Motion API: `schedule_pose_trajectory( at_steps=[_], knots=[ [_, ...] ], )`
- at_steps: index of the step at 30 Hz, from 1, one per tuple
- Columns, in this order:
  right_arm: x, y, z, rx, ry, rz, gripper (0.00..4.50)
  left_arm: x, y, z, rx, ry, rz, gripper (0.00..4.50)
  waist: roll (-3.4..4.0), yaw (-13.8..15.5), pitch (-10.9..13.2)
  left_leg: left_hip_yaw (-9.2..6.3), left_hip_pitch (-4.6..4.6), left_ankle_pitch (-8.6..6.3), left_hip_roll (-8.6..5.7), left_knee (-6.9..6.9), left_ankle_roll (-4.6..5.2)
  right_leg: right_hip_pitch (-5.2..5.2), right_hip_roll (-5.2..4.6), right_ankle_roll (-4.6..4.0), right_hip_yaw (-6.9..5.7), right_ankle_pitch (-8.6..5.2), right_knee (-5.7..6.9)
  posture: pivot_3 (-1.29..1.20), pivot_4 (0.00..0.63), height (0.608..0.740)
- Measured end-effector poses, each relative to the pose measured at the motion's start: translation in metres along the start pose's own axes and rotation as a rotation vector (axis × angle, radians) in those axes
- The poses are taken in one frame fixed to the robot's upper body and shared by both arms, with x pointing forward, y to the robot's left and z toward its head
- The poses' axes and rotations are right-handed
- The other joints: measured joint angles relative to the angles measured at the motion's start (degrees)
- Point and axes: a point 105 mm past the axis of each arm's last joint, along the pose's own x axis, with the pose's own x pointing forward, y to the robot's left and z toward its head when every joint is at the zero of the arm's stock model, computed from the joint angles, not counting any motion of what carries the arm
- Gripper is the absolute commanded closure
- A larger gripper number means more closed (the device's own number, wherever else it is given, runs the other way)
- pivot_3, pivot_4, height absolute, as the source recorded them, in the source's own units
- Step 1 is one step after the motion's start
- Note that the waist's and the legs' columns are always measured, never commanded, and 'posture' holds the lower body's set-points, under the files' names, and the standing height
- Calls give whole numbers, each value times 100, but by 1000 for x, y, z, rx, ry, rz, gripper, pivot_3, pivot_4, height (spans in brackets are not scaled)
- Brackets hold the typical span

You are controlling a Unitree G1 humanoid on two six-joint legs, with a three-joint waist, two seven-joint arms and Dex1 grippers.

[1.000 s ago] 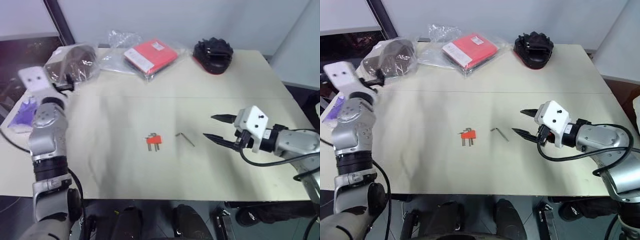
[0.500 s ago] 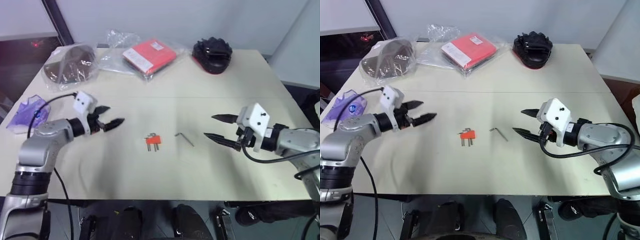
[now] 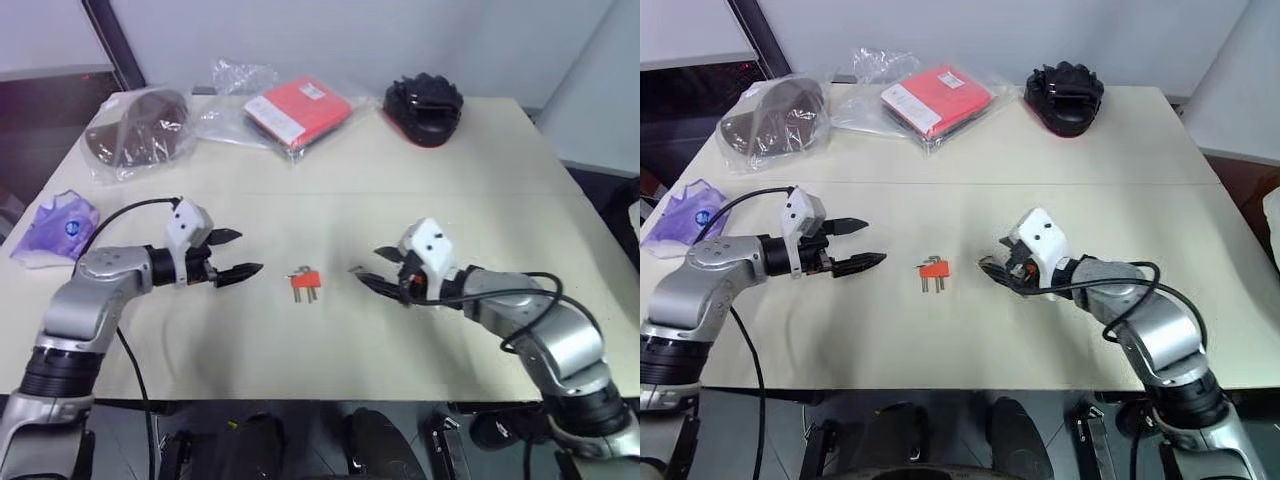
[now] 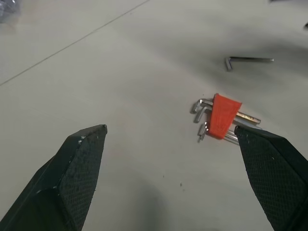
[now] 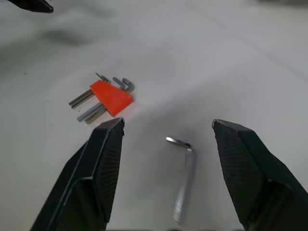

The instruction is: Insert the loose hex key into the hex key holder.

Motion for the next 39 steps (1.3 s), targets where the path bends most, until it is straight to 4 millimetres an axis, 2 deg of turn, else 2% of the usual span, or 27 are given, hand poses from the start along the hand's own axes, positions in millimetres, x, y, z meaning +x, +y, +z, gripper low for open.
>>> schedule_pose_trajectory(
  at_steps=[10,17,20,22,24,25,34,36,39],
  knots=[
    [20,-19,-42,11,173,-93,1451,1,-4,-2,3,1,6,54,1,1,-1,0,-69,1,0,6,-1,-68,-1,1,-4,2,9,0,150,740],
    [24,-20,-43,-19,169,-87,1451,0,-7,-1,6,4,11,54,0,-14,-2,1,-64,1,0,10,-1,-62,0,-3,-5,6,11,0,150,740],
    [25,-19,-44,-14,170,-72,2289,-2,-8,-4,0,8,17,0,1,-13,-4,1,-62,1,0,10,0,-60,0,-4,-5,6,13,0,150,740],
    [26,-15,-44,-8,170,-51,3167,-2,-8,-4,-1,9,19,0,0,-9,-4,1,-62,1,0,11,0,-59,1,-5,-7,6,12,0,150,740],
    [27,-13,-44,-6,170,-41,4259,-2,-8,-4,1,8,20,0,0,-8,-5,1,-62,1,0,13,0,-57,1,-5,-7,6,13,0,150,740],
    [26,-13,-44,-6,171,-40,4461,-2,-8,-4,2,7,20,0,0,-5,-5,1,-62,1,0,14,-1,-56,0,-4,-7,7,13,0,150,740],
    [28,-12,-42,21,135,-41,4461,-2,-7,-4,2,4,37,0,0,-2,-5,-1,-62,1,0,15,0,-57,1,-4,-8,7,13,0,150,740],
    [31,-10,-36,32,77,-46,4461,-1,-7,-3,3,-2,41,0,0,-15,-5,0,-64,1,1,15,0,-61,1,-4,-8,7,14,0,150,740],
    [31,-10,-14,-18,-54,-64,4461,-1,-7,-2,0,-11,47,0,1,-11,-5,0,-66,1,1,14,0,-64,1,-4,-8,7,16,0,150,740]
  ],
)
